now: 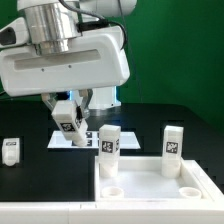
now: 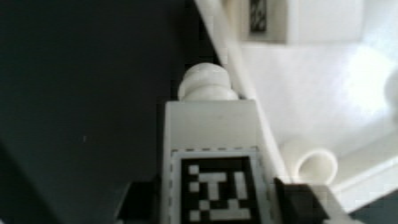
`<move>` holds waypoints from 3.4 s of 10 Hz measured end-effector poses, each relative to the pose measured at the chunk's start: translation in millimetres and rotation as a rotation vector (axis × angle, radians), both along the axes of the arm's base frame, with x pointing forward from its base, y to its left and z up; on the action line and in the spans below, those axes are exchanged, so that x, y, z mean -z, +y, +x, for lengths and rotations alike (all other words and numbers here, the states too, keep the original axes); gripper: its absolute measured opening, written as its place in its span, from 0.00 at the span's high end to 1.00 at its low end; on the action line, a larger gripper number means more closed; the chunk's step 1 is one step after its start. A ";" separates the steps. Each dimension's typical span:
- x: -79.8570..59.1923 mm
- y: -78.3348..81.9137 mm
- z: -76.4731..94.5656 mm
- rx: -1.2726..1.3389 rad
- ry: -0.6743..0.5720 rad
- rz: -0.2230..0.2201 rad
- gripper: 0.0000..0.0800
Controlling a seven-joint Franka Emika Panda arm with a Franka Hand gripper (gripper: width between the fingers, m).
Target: Assemble square table
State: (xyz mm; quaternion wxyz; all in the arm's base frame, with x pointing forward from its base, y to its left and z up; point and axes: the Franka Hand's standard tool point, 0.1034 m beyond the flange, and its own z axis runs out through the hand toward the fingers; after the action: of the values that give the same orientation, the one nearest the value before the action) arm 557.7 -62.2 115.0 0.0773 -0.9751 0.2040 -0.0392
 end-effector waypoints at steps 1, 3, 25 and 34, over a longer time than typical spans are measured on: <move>-8.3 11.2 16.7 -0.011 -0.061 -0.042 0.64; -19.7 39.3 49.5 -0.075 -0.204 -0.096 0.64; 18.3 174.6 65.6 -0.291 -0.498 -0.221 0.64; 31.4 172.8 67.7 -0.285 -0.483 -0.224 0.64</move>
Offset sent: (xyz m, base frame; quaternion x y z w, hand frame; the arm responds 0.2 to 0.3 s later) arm 0.0519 0.0548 0.0055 0.0240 0.1652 -0.1479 0.9748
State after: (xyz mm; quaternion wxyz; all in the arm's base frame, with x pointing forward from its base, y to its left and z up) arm 625.4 110.6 83.6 0.0202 -0.9588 0.0354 -0.2813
